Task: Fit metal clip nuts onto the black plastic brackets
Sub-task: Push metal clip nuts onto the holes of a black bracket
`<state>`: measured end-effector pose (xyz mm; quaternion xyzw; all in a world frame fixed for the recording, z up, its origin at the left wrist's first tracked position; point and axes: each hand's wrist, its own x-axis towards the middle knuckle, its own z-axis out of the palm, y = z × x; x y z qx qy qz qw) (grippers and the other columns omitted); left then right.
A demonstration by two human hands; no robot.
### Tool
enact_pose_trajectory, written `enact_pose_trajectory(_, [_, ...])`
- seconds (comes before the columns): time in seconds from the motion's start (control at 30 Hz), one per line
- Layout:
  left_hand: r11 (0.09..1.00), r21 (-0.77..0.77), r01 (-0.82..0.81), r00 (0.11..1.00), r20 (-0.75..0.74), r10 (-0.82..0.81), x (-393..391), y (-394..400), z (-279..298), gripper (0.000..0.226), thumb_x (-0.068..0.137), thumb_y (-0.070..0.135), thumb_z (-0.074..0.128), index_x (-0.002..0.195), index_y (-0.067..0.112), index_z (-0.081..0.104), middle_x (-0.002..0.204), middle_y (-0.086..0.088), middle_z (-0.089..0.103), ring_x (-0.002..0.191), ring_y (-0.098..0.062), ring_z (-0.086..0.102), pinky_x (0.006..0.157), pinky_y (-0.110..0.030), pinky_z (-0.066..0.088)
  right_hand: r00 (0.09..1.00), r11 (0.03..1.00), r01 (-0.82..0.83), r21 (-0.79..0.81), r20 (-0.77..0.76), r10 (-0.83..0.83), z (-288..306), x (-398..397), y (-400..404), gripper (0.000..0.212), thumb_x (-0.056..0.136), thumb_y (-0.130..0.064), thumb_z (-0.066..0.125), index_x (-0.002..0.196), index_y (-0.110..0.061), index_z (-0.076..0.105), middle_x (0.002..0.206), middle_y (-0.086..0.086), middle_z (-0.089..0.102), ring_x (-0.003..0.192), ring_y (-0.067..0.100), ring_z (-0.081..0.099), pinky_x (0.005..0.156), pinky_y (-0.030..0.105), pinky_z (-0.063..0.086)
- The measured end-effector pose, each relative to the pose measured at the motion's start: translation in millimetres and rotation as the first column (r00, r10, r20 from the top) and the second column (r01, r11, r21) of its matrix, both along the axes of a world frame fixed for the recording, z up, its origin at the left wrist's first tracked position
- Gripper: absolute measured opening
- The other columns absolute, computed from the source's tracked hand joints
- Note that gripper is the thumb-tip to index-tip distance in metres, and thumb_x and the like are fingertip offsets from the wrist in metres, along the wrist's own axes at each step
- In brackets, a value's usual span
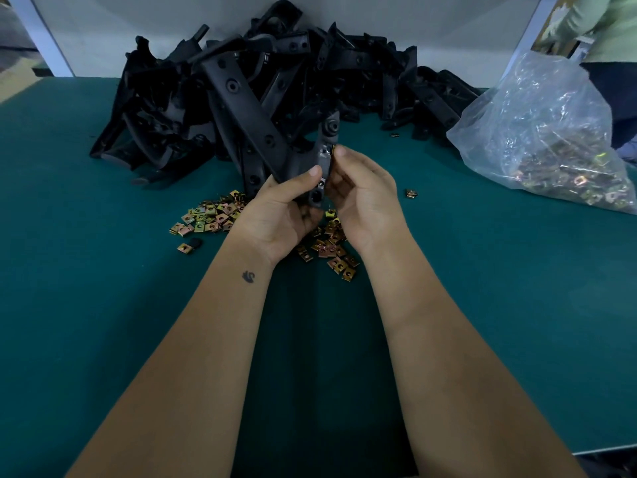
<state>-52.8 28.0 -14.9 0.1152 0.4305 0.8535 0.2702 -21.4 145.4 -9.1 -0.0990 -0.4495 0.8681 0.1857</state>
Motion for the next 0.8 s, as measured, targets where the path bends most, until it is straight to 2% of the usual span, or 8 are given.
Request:
enact_pose_trajectory(0.1, [0.998,-0.033,-0.05,0.999,0.001,0.05,0,2,-1,0.044,0.08,0.011,0.071,0.122,0.015,0.061,0.105,0.002,0.072,0.089,-0.009,0.068,0.063,-0.022,0.052,0.995,0.983,0.094,0.156,0.011,-0.097,2,0,-2,0.007,0.088,-0.008,0.071,0.082,-0.011,0.071,0.082,0.003,0.07,0.081,0.016,0.065,0.082,0.031,0.056])
enact_pose_trajectory(0.2, [0.994,-0.091,-0.068,0.997,-0.047,0.064,-2,5,-4,0.033,0.087,-0.001,0.066,0.116,0.014,0.065,0.103,0.001,0.074,0.096,-0.012,0.07,0.08,-0.028,0.057,0.983,0.933,0.165,0.32,0.021,-0.182,2,-1,-7,0.015,0.081,-0.015,0.08,0.091,-0.011,0.069,0.091,0.003,0.069,0.087,0.011,0.066,0.082,0.025,0.055])
enact_pose_trajectory(0.3, [0.99,-0.118,-0.081,0.995,-0.065,0.073,-2,7,-5,0.028,0.086,-0.004,0.066,0.104,0.017,0.07,0.102,-0.001,0.075,0.101,-0.016,0.069,0.099,-0.037,0.05,0.969,0.889,0.217,0.404,0.02,-0.246,3,-3,-11,0.032,0.075,-0.017,0.085,0.1,-0.007,0.068,0.098,0.007,0.071,0.092,0.014,0.069,0.078,0.021,0.056])
enact_pose_trajectory(0.37, [0.991,-0.114,-0.073,0.995,-0.072,0.065,-2,8,-6,0.027,0.086,-0.004,0.066,0.103,0.016,0.071,0.101,-0.002,0.075,0.1,-0.017,0.07,0.099,-0.038,0.05,0.96,0.864,0.244,0.44,0.017,-0.28,2,-3,-11,0.035,0.074,-0.019,0.086,0.101,-0.007,0.068,0.098,0.006,0.071,0.091,0.012,0.069,0.076,0.019,0.056])
enact_pose_trajectory(0.47, [0.991,-0.114,-0.076,0.995,-0.08,0.067,-3,9,-7,0.025,0.085,-0.003,0.067,0.101,0.015,0.071,0.097,-0.001,0.076,0.096,-0.016,0.07,0.098,-0.039,0.051,0.948,0.834,0.281,0.475,0.0,-0.319,1,-3,-12,0.028,0.073,-0.023,0.087,0.093,-0.019,0.067,0.091,-0.005,0.069,0.079,-0.005,0.064,0.068,0.01,0.049])
enact_pose_trajectory(0.57, [0.989,-0.12,-0.087,0.994,-0.081,0.077,-4,10,-8,0.023,0.084,-0.002,0.068,0.097,0.017,0.071,0.094,-0.001,0.076,0.094,-0.016,0.07,0.101,-0.043,0.048,0.943,0.815,0.3,0.496,-0.025,-0.331,1,-3,-12,0.026,0.072,-0.024,0.087,0.086,-0.026,0.065,0.084,-0.005,0.07,0.074,-0.001,0.066,0.065,0.009,0.048])
enact_pose_trajectory(0.7, [0.99,-0.117,-0.077,0.995,-0.078,0.068,-5,10,-9,0.022,0.083,-0.001,0.069,0.097,0.017,0.072,0.096,-0.001,0.075,0.096,-0.017,0.069,0.101,-0.042,0.049,0.939,0.802,0.311,0.509,-0.038,-0.341,-1,-4,-13,0.026,0.073,-0.025,0.086,0.09,-0.017,0.068,0.066,-0.009,0.068,0.061,0.0,0.065,0.061,0.011,0.047])
enact_pose_trajectory(0.8, [0.989,-0.127,-0.079,0.994,-0.083,0.069,-6,10,-10,0.022,0.084,-0.001,0.068,0.099,0.016,0.072,0.096,-0.002,0.075,0.097,-0.017,0.069,0.099,-0.042,0.05,0.933,0.791,0.325,0.519,-0.038,-0.358,-3,-5,-13,0.031,0.075,-0.026,0.085,0.095,-0.008,0.069,0.071,-0.006,0.068,0.058,-0.002,0.063,0.06,0.011,0.047])
